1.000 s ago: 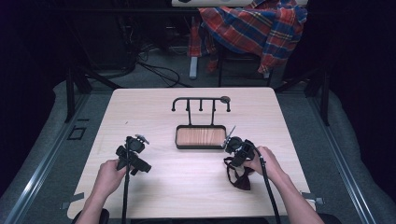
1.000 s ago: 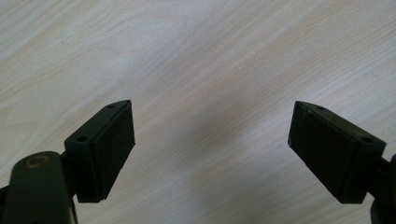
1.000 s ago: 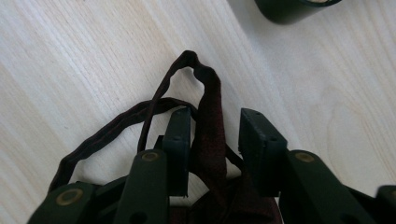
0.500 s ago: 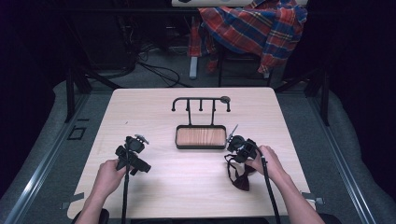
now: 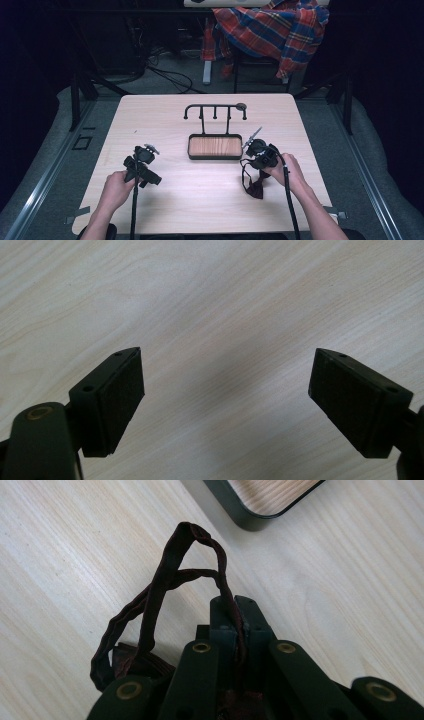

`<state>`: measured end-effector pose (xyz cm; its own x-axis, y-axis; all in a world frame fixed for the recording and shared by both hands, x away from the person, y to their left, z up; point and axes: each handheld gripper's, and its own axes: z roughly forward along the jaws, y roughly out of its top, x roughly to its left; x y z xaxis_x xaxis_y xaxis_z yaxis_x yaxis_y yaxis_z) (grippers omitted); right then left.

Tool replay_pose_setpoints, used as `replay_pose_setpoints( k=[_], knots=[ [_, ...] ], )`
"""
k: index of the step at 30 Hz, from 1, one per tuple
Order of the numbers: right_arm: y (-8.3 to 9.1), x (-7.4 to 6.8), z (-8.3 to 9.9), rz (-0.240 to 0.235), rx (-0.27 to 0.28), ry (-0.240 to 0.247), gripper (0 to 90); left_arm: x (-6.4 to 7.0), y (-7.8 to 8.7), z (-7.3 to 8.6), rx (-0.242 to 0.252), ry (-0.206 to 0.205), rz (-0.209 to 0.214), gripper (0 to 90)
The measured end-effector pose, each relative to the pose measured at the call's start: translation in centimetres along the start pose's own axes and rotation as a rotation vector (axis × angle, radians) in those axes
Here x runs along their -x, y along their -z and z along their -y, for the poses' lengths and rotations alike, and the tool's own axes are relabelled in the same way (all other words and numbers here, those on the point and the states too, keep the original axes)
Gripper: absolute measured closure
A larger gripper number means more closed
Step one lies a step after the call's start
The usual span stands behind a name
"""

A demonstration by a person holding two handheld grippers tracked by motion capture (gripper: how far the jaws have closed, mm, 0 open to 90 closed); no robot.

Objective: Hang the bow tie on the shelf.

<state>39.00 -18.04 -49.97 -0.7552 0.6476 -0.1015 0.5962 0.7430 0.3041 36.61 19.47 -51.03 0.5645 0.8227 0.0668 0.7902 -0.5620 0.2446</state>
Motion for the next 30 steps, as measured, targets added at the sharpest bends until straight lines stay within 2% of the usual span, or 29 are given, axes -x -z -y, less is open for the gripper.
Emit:
replay_pose_setpoints(
  k=[11,15,18,19,20,24,25,30],
  knots=[
    [1.5,0.2,-0.2,-0.008,0.062,-0.039,87.5,0.0,0.0,0.0,0.000,0.000,0.001,14.7],
    [2.0,0.2,-0.2,0.003,0.087,-0.057,87.5,0.0,0.0,0.0,0.002,0.002,0.000,14.7],
    [2.3,0.3,-0.2,0.008,0.089,-0.049,87.4,0.0,0.0,0.0,0.002,0.001,0.001,14.7],
    [2.3,0.2,-0.2,0.008,0.114,-0.067,87.4,0.0,0.0,0.0,0.002,0.001,0.000,14.7],
    [2.6,0.3,-0.3,0.015,0.103,-0.048,87.4,0.0,0.0,0.0,0.002,0.002,0.000,14.8],
    [3.1,0.2,-0.3,0.028,0.138,-0.047,87.5,0.1,0.0,-0.1,0.002,0.000,-0.001,14.8],
    [3.1,0.1,-0.3,0.031,0.158,-0.061,87.5,0.1,0.0,-0.1,0.002,-0.002,0.000,14.8],
    [3.7,0.1,-0.5,0.034,0.165,-0.050,87.5,0.0,0.1,0.0,0.016,-0.001,0.015,14.7]
  ],
)
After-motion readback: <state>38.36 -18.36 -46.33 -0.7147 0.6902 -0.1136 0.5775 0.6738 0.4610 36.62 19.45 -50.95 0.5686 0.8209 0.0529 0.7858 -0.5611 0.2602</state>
